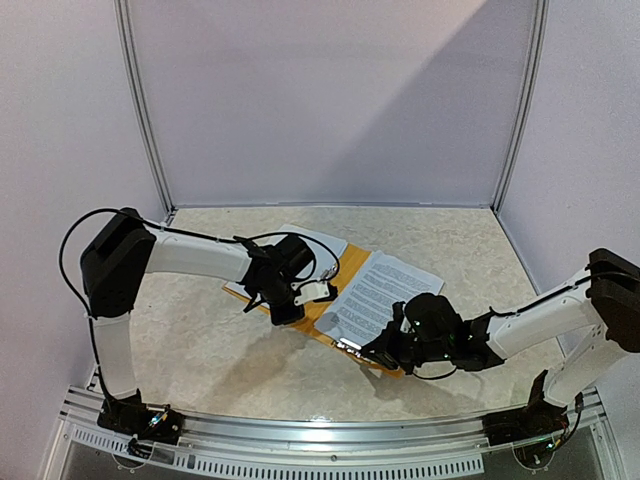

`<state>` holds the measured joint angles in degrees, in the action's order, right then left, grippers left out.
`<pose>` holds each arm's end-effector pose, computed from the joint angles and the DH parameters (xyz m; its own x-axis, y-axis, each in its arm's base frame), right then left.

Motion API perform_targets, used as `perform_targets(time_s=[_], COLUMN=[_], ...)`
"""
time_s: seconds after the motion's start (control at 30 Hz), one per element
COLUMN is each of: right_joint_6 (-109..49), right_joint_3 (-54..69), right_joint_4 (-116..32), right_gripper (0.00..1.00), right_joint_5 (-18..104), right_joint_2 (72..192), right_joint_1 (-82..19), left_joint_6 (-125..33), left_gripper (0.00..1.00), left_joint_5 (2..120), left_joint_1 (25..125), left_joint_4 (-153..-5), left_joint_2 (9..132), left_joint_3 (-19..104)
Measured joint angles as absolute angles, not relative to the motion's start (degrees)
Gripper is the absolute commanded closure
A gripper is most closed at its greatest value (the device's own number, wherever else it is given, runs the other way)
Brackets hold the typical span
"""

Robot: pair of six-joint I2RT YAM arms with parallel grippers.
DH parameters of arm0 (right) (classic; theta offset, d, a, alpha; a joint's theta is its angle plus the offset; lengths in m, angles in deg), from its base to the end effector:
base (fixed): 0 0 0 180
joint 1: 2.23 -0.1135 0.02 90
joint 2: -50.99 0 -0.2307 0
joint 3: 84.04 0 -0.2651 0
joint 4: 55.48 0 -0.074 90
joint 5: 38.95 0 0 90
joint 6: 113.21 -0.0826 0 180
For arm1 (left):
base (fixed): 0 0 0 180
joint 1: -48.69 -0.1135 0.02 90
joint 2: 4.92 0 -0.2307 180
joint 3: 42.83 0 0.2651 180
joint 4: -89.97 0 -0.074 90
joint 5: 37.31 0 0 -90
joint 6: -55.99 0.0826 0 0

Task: Put the files into the folder
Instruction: Clamp the file in the folder with some files.

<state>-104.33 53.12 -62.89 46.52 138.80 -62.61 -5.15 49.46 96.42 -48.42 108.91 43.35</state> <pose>0.1538 0.2837 0.0614 -0.9333 0.3512 -0.0748 0.1591 0.5912 0.7906 0.2748 -0.2954 0.0552 -0.2008 0.9373 -0.2847 0.9389 0.2671 0.2171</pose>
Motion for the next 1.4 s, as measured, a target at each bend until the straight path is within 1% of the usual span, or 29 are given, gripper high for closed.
perform_targets(time_s=[0.4,0.83,1.4], right_joint_6=[-104.49,-105.49,-106.50], right_joint_3=[53.40,54.87,56.81], right_joint_4=[-61.71,-64.31,-71.18], right_gripper=[1.00,1.00,1.00], right_joint_5=[48.25,49.58,50.58], right_joint_2=[138.10,138.62,142.30], right_joint_1=[-62.61,-62.65,-62.72], left_joint_6=[-4.85,-4.45,-4.10], left_gripper=[0.89,0.89,0.89], left_joint_5=[49.62,49.86,50.32], left_joint_1=[96.92,97.07,97.09], left_joint_4=[-48.42,-48.35,-48.31], left_joint_2=[108.97,108.99,109.01], left_joint_3=[43.35,43.35,43.39])
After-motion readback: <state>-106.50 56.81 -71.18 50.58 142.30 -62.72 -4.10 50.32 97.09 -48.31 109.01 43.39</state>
